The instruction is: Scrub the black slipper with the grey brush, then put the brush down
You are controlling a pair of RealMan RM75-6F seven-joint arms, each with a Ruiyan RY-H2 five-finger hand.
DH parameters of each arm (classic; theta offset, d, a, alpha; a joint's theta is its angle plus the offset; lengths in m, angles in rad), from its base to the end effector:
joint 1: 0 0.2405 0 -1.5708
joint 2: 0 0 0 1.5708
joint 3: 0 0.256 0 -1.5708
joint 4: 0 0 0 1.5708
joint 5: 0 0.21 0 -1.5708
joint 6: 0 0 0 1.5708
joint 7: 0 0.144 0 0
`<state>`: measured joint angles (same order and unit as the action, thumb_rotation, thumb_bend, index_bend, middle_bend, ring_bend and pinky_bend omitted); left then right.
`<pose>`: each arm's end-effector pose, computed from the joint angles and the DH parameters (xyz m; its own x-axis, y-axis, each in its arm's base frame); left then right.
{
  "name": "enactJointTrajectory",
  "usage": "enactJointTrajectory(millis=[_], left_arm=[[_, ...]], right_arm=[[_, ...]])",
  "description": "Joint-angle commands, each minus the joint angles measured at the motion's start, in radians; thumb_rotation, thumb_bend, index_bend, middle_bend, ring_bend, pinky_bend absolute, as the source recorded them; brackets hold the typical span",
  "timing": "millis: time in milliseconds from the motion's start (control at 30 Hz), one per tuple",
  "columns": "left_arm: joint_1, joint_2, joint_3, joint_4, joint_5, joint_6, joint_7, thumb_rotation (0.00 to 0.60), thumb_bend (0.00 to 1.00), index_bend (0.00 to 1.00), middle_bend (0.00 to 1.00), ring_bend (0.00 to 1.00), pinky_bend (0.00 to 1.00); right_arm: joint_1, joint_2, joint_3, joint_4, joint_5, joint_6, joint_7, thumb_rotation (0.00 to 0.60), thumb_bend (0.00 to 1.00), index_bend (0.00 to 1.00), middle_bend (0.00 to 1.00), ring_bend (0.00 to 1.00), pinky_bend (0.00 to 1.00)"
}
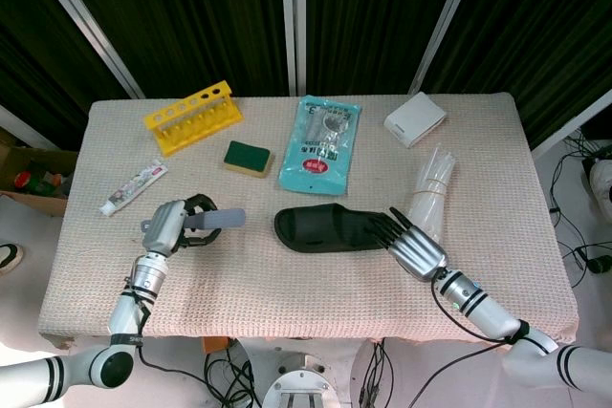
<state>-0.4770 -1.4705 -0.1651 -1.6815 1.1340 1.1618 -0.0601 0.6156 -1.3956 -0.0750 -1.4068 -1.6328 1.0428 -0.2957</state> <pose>-0.1967 0.2848 0.0216 -0.1176 0.2681 0.9562 0.9897 -0.0470 0.1349 -0.2185 -0.2805 0.0077 0.7657 -0.0939 0.6363 -0.5261 -0.6604 0.5357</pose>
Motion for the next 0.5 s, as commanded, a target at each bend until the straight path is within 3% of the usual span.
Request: enactJointTrajectory(millis=[33, 233, 500], left_arm=[[0.027, 0.028, 0.035, 0.045, 0.031, -0.015, -0.043, 0.6, 0.68, 0.94, 0.99, 0.85, 0.88], [0.048, 0.019, 0.072, 0.117, 0.061, -0.05, -0.096, 0.6, 0.68, 0.94, 0.99, 0.85, 0.88], [0.05, -0.033, 0.09, 0.201, 0.093, -0.068, -0.085, 0.6, 0.66, 0.94, 0.99, 0.85, 0.88]], right_arm=[[-0.029, 0.061, 0.006, -0.052, -0.064, 0.111, 0.053, 0.6, 0.53, 0.0, 0.0, 0.0, 0.0], [-0.079, 0.13, 0.027, -0.103, -0.1, 0.254, 0.107, 0.6, 0.53, 0.0, 0.0, 0.0, 0.0], [-0.116, 0.154, 0.054, -0.094, -0.091, 0.324, 0.183, 0.6, 0.56, 0.0, 0.0, 0.0, 0.0]])
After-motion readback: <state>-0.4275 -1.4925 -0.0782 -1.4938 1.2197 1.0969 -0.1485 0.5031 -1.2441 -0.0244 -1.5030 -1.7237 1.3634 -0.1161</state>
